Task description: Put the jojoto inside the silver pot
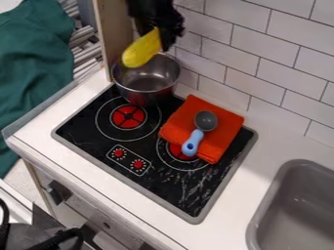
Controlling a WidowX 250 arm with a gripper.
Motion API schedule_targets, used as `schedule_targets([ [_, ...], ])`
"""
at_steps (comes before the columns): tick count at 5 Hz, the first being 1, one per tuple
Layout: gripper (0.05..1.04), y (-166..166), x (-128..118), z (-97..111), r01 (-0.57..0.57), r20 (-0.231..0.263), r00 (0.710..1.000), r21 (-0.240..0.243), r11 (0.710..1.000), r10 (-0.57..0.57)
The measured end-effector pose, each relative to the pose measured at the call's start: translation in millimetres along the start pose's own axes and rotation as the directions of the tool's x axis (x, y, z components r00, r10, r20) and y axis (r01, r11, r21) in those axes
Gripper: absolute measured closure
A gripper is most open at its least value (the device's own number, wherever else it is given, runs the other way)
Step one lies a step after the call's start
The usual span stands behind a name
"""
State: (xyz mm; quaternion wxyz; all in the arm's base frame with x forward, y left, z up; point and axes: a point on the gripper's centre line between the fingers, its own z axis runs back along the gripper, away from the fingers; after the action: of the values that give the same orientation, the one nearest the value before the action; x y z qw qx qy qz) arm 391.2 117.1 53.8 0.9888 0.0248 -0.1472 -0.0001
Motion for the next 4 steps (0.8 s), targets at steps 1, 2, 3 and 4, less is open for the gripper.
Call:
schedule_targets([
  [1, 0.135, -2, -6, -15, -0.051, -0.016, 0.999, -0.032, 0.998, 0.051],
  [2, 0.074, 0, -20, -22, -0.087, -0.043, 0.995, -0.049, 0.995, 0.085],
  [3, 0.079, -3, -25, -24, -0.084, -0.061, 0.995, -0.053, 0.995, 0.080],
  [4, 0.081, -16, -19, 0, -0.046, -0.037, 0.998, -0.020, 0.999, 0.045],
])
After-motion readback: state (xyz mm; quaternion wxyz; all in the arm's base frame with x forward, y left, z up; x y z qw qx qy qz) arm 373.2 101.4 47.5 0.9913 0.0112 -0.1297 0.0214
